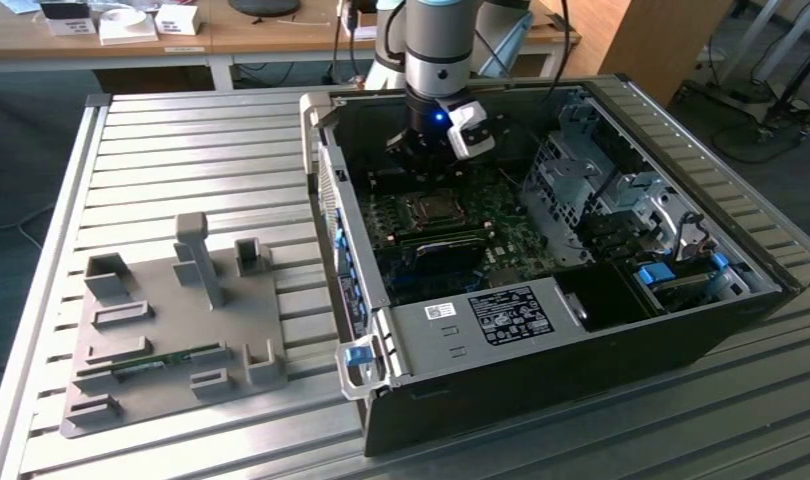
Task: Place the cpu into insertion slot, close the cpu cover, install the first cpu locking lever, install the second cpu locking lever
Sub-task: 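Install the first cpu locking lever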
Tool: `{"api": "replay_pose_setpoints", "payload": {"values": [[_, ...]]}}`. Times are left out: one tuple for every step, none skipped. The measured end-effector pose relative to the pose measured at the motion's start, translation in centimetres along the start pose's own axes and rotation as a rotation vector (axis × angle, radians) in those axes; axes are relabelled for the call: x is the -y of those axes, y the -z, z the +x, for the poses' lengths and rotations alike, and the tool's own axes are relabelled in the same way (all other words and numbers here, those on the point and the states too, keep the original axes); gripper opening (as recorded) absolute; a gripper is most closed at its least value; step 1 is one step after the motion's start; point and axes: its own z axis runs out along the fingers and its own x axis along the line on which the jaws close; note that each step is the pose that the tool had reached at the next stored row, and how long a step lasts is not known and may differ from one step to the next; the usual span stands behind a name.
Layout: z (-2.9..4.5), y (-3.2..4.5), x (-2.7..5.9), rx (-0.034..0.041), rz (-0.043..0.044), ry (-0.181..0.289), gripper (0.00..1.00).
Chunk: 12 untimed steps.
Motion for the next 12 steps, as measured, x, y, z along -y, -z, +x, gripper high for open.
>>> {"api": "replay_pose_setpoints", "payload": {"values": [[-0.06,-0.01,-0.01,-0.0051,0.0015,0.004,0.11],[-0.12,-0.02,-0.02,-0.0086,0.0022,0.008,0.11],[-0.22,-0.04,-0.05,-0.0096,0.0020,0.012,0.11],[-0.39,-0.06,-0.08,-0.0102,0.0016,0.016,0.11],[-0.59,-0.11,-0.12,-0.0105,0.0009,0.020,0.11],[-0.73,-0.15,-0.15,-0.0110,0.0003,0.024,0.11],[-0.85,-0.19,-0.17,-0.0124,0.0000,0.029,0.11],[-0.97,-0.21,-0.20,-0.0145,-0.0001,0.034,0.11],[-1.06,-0.23,-0.21,-0.0164,-0.0003,0.041,0.11],[-1.11,-0.24,-0.22,-0.0186,-0.0003,0.048,0.11],[-1.14,-0.25,-0.23,-0.0209,-0.0002,0.055,0.11],[-1.15,-0.25,-0.22,-0.0230,-0.0003,0.062,0.11]]}}
